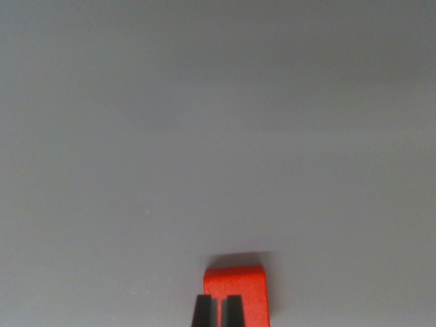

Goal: Reach red block

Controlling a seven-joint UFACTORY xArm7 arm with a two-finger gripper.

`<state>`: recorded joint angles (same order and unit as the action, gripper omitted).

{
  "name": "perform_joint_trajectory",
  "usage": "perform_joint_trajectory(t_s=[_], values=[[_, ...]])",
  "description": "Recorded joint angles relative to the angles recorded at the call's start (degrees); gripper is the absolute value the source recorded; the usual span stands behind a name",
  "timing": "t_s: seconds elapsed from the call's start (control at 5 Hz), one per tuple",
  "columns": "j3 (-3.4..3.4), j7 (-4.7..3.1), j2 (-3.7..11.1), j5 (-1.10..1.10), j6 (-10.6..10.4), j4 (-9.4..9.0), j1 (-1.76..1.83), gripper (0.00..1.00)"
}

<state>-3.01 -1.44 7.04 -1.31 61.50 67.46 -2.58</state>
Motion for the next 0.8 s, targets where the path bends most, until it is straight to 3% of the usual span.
perform_joint_trajectory(t_s=[0.2, 0.4, 0.6, 0.8], values=[[-0.04, 0.06, 0.68, 0.06, -2.7, -2.02, 0.00, 0.00], [-0.04, 0.06, 0.68, 0.06, -2.7, -2.02, 0.00, 0.00], [-0.08, 0.12, 1.33, 0.12, -5.3, -3.94, 0.01, 0.00], [-0.08, 0.12, 1.33, 0.12, -5.3, -3.94, 0.01, 0.00]])
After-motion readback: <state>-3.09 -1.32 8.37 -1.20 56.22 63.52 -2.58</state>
